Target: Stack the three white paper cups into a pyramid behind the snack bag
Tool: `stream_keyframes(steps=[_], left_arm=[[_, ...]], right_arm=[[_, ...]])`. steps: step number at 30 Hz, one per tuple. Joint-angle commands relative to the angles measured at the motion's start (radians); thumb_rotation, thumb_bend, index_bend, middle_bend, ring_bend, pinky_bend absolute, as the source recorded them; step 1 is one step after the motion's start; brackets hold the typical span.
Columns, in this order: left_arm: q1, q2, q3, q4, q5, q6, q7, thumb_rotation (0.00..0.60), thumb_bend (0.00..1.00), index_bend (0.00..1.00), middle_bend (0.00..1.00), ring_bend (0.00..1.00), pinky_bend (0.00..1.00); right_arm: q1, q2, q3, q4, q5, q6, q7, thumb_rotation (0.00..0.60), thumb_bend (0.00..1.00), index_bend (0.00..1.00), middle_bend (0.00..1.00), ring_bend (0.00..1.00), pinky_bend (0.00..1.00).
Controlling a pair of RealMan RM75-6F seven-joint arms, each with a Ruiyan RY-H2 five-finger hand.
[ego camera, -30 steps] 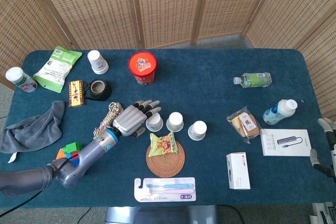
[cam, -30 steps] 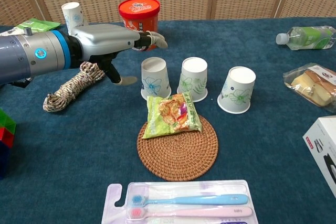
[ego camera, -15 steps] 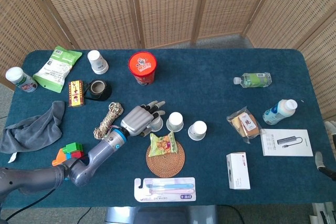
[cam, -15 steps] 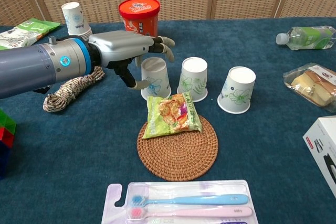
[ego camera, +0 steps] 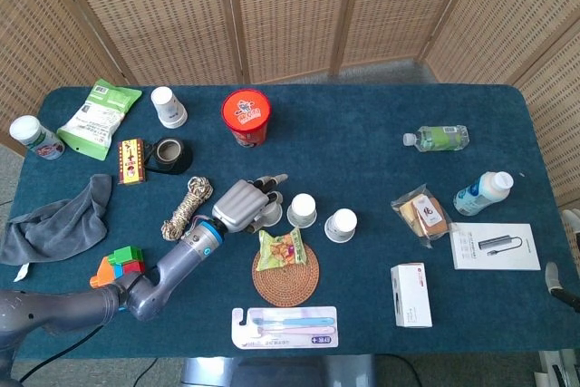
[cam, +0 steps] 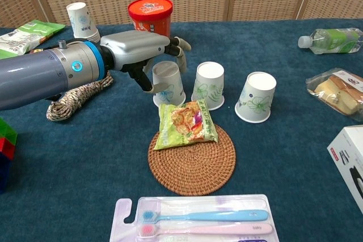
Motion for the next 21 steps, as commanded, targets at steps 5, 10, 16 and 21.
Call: stream_keyframes(steps=[5,10,16,21], left_arm=[[0.003,-0.023,-0.001,0.031,0.016,0.016,-0.021,0.6,0.45,0.4,0.17,0.26,0.6],[0.002,-0.042,-0.009,0.053,0.012,0.017,-0.033,0.6,0.45,0.42,0.17,0.28,0.62],[-0.005,-0.065,-0.026,0.074,0.001,0.016,-0.045,0.6,0.45,0.43,0.17,0.28,0.62],[-0.011,-0.079,-0.041,0.077,-0.015,0.004,-0.066,0.6,0.45,0.43,0.17,0.29,0.62]], right_arm=[[-0.001,0.0,0.001,0.0,0.001,0.001,0.0,0.6,0.55,0.0,0.0,0.0,0.0],[-0.002,0.0,0.001,0.001,0.002,0.001,0.001,0.6,0.55,0.0,0.0,0.0,0.0],[-0.004,0.0,0.002,0.002,0.003,0.003,0.001,0.6,0.55,0.0,0.0,0.0,0.0],[-0.007,-0.001,0.002,0.003,0.005,0.006,0.001,0.6,0.55,0.0,0.0,0.0,0.0]])
